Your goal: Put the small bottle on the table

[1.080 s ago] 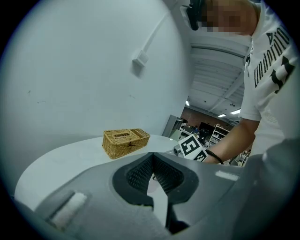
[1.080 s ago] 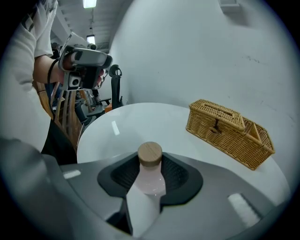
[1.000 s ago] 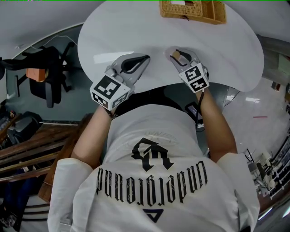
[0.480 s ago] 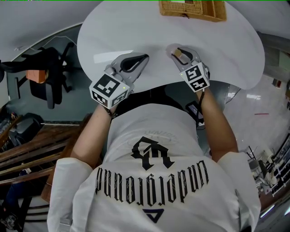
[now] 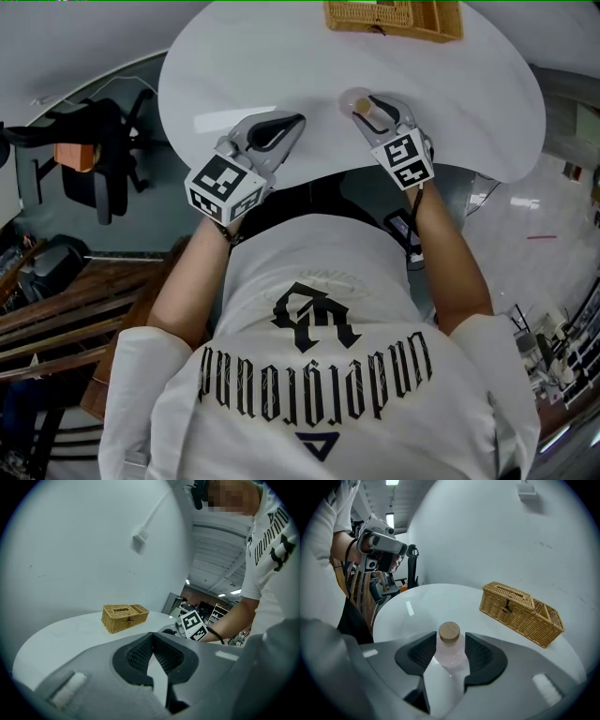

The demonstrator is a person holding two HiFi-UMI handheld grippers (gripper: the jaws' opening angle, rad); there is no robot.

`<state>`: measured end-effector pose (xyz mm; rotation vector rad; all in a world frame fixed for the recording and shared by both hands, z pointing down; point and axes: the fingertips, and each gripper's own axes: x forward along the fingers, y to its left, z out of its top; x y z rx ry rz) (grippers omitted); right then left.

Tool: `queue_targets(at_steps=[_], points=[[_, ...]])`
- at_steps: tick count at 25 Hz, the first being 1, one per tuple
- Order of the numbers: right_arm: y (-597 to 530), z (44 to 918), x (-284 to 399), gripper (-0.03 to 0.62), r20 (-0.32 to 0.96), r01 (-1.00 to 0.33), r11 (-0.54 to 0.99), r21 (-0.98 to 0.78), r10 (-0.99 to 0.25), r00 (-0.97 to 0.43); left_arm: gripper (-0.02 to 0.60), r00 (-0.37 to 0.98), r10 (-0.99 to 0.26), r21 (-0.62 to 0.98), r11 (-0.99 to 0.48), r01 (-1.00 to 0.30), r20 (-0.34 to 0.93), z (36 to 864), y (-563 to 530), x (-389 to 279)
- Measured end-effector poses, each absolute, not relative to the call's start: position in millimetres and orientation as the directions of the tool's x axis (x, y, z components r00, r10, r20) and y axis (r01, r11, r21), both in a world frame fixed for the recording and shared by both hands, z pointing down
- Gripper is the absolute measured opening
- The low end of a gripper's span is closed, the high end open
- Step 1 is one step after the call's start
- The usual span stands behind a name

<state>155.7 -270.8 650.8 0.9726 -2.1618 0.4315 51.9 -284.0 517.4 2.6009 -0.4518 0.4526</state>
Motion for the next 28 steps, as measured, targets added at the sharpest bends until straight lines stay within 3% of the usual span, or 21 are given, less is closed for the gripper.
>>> queue_targets(at_steps=[17,28], points=[[-214.0,592.2,192.6,0.183,0.675,-0.758,0.652,0.014,-0.566,-0.474,0.008,0.875,-0.321,0.311,-0.843,-0.438,0.364,486.3,-236.9,69.0],[-190.9,473.0,204.9,0.097,0.507,-0.743,0.664,0.085,-0.671,-0.541,0.008,0.871,-0.383,0.231,-0.858,-0.459,0.309,439.9,-220.0,84.2]])
